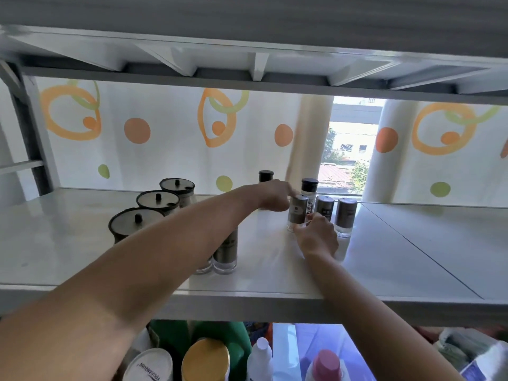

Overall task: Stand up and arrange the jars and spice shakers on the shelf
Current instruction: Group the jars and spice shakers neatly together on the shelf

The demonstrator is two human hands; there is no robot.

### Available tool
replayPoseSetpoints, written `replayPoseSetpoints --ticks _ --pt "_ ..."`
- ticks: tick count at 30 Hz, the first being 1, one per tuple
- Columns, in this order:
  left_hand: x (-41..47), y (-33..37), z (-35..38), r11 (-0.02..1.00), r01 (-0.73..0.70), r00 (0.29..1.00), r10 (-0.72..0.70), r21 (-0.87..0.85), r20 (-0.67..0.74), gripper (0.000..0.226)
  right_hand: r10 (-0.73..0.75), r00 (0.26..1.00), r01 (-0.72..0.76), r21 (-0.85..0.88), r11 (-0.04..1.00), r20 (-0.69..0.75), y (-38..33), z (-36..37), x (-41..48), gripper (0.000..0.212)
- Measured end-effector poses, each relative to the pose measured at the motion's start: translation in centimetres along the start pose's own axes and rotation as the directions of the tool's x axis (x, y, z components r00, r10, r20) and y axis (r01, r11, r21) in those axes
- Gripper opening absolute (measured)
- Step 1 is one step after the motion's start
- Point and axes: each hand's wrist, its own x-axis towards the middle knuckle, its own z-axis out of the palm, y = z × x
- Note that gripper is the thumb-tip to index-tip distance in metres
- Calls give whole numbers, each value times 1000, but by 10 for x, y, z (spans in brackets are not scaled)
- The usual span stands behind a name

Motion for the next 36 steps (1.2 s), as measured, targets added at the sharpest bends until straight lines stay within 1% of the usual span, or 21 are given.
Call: replayPoseSetpoints --ticks 2,5,8,11,14,16,20,23,25,26,27,29,30,32,36 --pt "7 -2 2 1000 -16 1000 16 -1 -7 66 -6 1000 6 -2 1000 -2 -1 3 4 32" --pt "11 -4 0 1000 0 1000 0 9 -6 64 -14 1000 14 -13 1000 14 -2 7 7 30" --pt "9 -9 -7 998 -1 1000 0 68 21 60 -30 999 30 -4 1000 39 -6 12 7 30" --pt "3 -19 -15 989 -5 998 -4 147 64 50 -92 990 87 53 995 104 -11 19 5 32" --pt "-6 -33 -23 978 18 995 -38 210 91 51 -170 968 144 146 979 184 -19 26 1 34" --pt "-14 -42 -28 973 42 993 -65 229 94 49 -203 957 164 191 968 208 -25 32 -2 32" --pt "-30 -59 -38 971 103 989 -123 214 80 56 -281 924 215 254 943 261 -36 45 -6 26" --pt "-40 -71 -41 966 146 984 -164 212 70 59 -332 896 251 282 926 295 -45 53 -9 27" --pt "-45 -79 -44 961 178 980 -193 211 57 60 -369 875 272 311 911 314 -51 58 -12 21" --pt "-49 -83 -45 959 193 977 -207 207 49 59 -382 865 274 332 903 324 -52 62 -12 12" --pt "-52 -86 -46 958 205 975 -217 202 43 59 -391 855 267 358 895 340 -55 64 -13 12" --pt "-58 -92 -48 956 217 972 -230 197 42 61 -383 847 222 410 885 368 -60 68 -15 42" --pt "-61 -95 -48 954 223 971 -236 200 43 62 -372 847 192 435 880 379 -63 70 -15 49" --pt "-66 -99 -49 950 232 968 -246 209 43 63 -364 831 140 475 869 420 -69 74 -15 52" --pt "-75 -103 -52 946 248 964 -262 210 42 64 -390 784 107 514 851 482 -71 79 -15 57"
